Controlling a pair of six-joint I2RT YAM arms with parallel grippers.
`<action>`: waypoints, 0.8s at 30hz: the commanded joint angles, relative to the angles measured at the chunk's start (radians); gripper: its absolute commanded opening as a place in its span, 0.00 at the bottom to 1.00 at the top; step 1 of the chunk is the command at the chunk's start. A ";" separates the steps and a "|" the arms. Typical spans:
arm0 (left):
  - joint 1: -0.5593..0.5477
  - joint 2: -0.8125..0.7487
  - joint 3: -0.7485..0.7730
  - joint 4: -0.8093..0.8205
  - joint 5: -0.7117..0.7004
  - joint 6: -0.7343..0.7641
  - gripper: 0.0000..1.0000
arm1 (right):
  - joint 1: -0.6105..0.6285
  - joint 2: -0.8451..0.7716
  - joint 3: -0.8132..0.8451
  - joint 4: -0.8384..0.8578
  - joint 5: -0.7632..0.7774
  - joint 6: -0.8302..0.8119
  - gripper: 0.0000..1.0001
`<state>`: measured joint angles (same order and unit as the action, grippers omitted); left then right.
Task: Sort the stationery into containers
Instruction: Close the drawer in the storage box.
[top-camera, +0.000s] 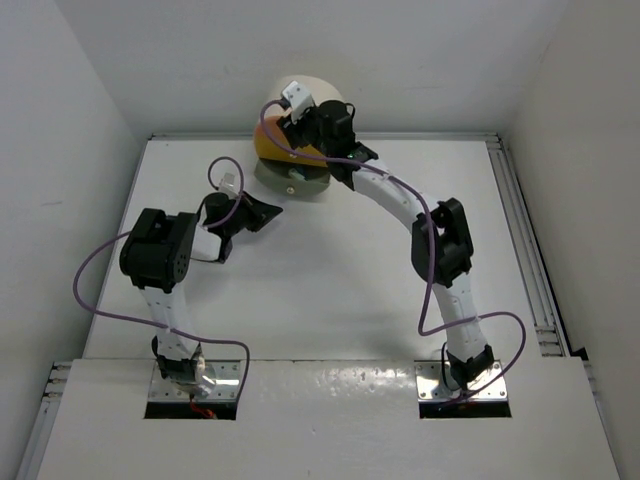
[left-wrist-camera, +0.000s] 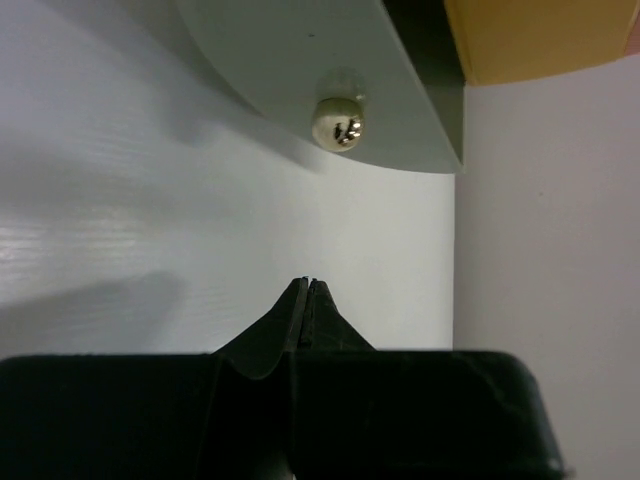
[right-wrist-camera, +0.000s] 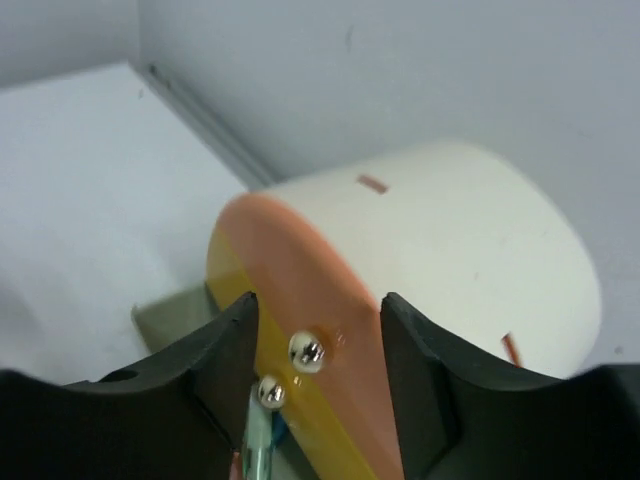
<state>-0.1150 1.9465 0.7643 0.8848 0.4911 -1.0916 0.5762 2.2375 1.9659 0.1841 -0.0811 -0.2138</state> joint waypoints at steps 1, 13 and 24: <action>-0.026 -0.008 0.033 0.175 -0.060 -0.057 0.00 | -0.038 -0.072 0.054 0.170 0.004 0.065 0.53; -0.035 0.051 0.030 0.224 -0.140 -0.070 0.00 | -0.110 0.034 0.171 0.242 0.038 0.445 0.46; -0.071 0.140 0.124 0.258 -0.204 -0.099 0.00 | -0.136 0.079 0.130 0.181 -0.035 0.476 0.38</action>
<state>-0.1722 2.0682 0.8436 1.0569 0.3202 -1.1698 0.4473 2.3222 2.1063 0.3656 -0.0788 0.2291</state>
